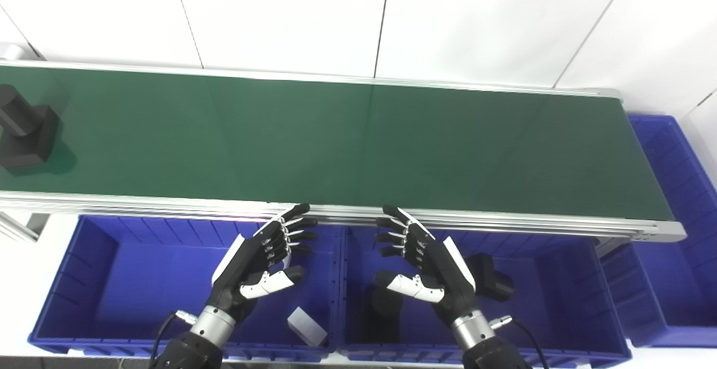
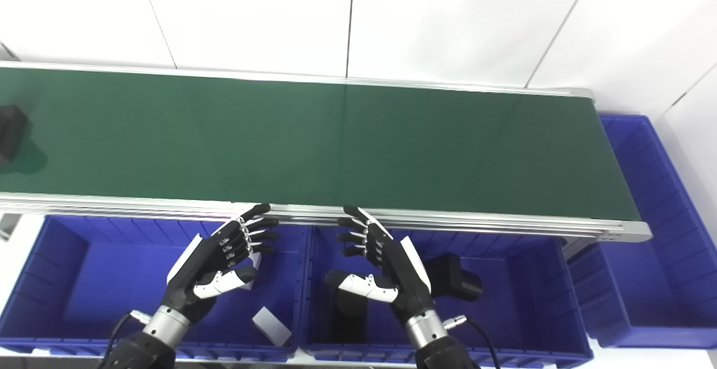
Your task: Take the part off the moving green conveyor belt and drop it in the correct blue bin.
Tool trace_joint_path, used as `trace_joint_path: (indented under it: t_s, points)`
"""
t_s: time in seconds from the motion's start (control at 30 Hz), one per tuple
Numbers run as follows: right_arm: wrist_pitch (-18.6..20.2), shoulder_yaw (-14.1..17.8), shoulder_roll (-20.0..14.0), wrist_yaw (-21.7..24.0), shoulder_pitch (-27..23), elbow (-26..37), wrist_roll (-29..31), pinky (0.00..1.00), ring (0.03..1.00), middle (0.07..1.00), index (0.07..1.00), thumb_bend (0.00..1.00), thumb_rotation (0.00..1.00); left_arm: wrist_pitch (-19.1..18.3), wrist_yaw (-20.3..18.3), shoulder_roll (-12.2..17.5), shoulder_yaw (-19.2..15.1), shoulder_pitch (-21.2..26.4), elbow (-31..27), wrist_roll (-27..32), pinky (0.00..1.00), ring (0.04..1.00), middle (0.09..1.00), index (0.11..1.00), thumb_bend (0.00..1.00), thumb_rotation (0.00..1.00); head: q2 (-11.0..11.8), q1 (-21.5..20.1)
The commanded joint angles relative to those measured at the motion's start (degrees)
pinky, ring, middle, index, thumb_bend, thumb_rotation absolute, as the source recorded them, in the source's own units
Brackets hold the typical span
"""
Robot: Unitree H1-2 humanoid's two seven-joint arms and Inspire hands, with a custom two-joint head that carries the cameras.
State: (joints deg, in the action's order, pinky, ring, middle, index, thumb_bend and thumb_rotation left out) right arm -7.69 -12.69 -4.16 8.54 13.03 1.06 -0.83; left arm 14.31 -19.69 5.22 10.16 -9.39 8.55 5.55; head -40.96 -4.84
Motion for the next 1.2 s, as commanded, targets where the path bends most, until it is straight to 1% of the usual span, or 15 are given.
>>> trace_joint_path:
  t_s: [0.0, 0.2, 0.23, 0.27, 0.37, 0.4, 0.43, 0.5, 0.53, 0.63, 0.73, 0.77, 1.0, 1.1, 1.17]
  points:
    - [-3.73, 0.41, -0.24, 0.9, -0.54, 0.73, 0.89, 0.69, 0.776, 0.844, 0.892, 0.89, 0.43, 2.63, 0.05, -0.77, 0.32, 1.3, -0.31, 0.09, 0.69, 0.762, 0.815, 0.874, 0.91, 0.49, 0.69, 1.8]
    - [-5.83, 1.24, -1.4, 1.92, -0.42, -0.67, 2.44, 0.68, 0.769, 0.841, 0.895, 0.87, 0.41, 3.85, 0.81, -2.15, 0.89, 1.52, 2.08, -0.85, 0.68, 0.743, 0.807, 0.872, 0.95, 0.5, 3.28, 7.36]
    - [-6.23, 1.4, -1.61, 2.14, -0.43, -1.01, 2.69, 0.68, 0.769, 0.839, 0.894, 0.86, 0.41, 3.97, 0.76, -2.39, 0.99, 1.55, 2.51, -0.85, 0.68, 0.746, 0.81, 0.876, 0.96, 0.49, 4.19, 8.87]
    - [-6.48, 1.5, -1.73, 2.28, -0.45, -1.23, 2.85, 0.68, 0.769, 0.839, 0.894, 0.86, 0.4, 4.09, 0.7, -2.55, 1.05, 1.58, 2.82, -0.82, 0.69, 0.75, 0.815, 0.88, 0.96, 0.49, 4.19, 8.87]
    - [-7.25, 1.88, -2.22, 2.84, -0.49, -2.04, 3.51, 0.68, 0.774, 0.839, 0.893, 0.84, 0.38, 4.84, 0.73, -3.22, 1.39, 1.71, 4.01, -0.86, 0.7, 0.762, 0.82, 0.885, 0.95, 0.48, 5.92, 11.24]
    - [-7.46, 1.99, -2.32, 2.99, -0.51, -2.24, 3.61, 0.69, 0.776, 0.839, 0.895, 0.83, 0.37, 5.1, 0.69, -3.4, 1.44, 1.76, 4.36, -0.82, 0.7, 0.77, 0.822, 0.883, 0.93, 0.47, 5.92, 11.24]
    - [-7.76, 2.12, -2.48, 3.18, -0.58, -2.56, 3.75, 0.69, 0.778, 0.839, 0.897, 0.83, 0.36, 5.48, 0.6, -3.64, 1.49, 1.91, 4.98, -0.74, 0.71, 0.777, 0.825, 0.881, 0.93, 0.46, 7.02, 12.25]
    - [-8.09, 2.35, -2.7, 3.45, -0.69, -3.06, 4.05, 0.69, 0.778, 0.837, 0.896, 0.83, 0.36, 6.04, 0.64, -4.05, 1.52, 2.2, 6.1, -0.89, 0.71, 0.782, 0.828, 0.879, 0.92, 0.45, 7.84, 12.98]
    - [-8.2, 2.41, -2.77, 3.53, -0.72, -3.24, 4.19, 0.69, 0.78, 0.838, 0.896, 0.83, 0.35, 6.15, 0.68, -4.2, 1.5, 2.28, 6.44, -0.95, 0.72, 0.783, 0.827, 0.876, 0.92, 0.44, 7.84, 12.98]
    - [-9.01, 2.62, -3.12, 3.97, -1.1, -4.45, 4.81, 0.7, 0.784, 0.84, 0.899, 0.82, 0.33, 6.44, 1.08, -4.74, 1.48, 2.72, 7.91, -1.4, 0.72, 0.782, 0.827, 0.877, 0.94, 0.45, 9.43, 14.37]
    - [-10.31, 2.85, -3.36, 4.14, -1.65, -5.92, 4.67, 0.69, 0.781, 0.842, 0.9, 0.81, 0.33, 7.99, 1.21, -5.18, 1.52, 3.38, 10.05, -1.48, 0.72, 0.78, 0.825, 0.876, 0.94, 0.45, 11.13, 15.6]
    - [-10.68, 2.94, -3.39, 4.2, -1.78, -6.29, 4.58, 0.69, 0.778, 0.843, 0.9, 0.81, 0.32, 8.37, 1.25, -5.28, 1.54, 3.54, 10.58, -1.53, 0.72, 0.782, 0.825, 0.877, 0.95, 0.45, 11.13, 15.6]
    - [-12.55, 3.63, -3.69, 4.9, -2.54, -8.93, 5.13, 0.69, 0.775, 0.847, 0.903, 0.81, 0.31, 11.28, 1.84, -6.18, 1.56, 4.84, 14.55, -2.05, 0.7, 0.77, 0.822, 0.876, 0.95, 0.44, 14.27, 18.14]
    - [-13.6, 3.93, -3.76, 5.15, -2.84, -9.97, 5.32, 0.69, 0.775, 0.845, 0.903, 0.82, 0.32, 11.77, 1.76, -6.38, 1.55, 5.28, 15.7, -2.12, 0.7, 0.765, 0.819, 0.879, 0.94, 0.43, 14.88, 18.87]
    - [-14.31, 4.17, -3.91, 5.46, -3.08, -10.81, 5.66, 0.69, 0.773, 0.843, 0.903, 0.82, 0.32, 12.14, 1.7, -6.73, 1.45, 5.55, 16.45, -1.96, 0.69, 0.757, 0.815, 0.877, 0.94, 0.42, 16.08, 20.42]
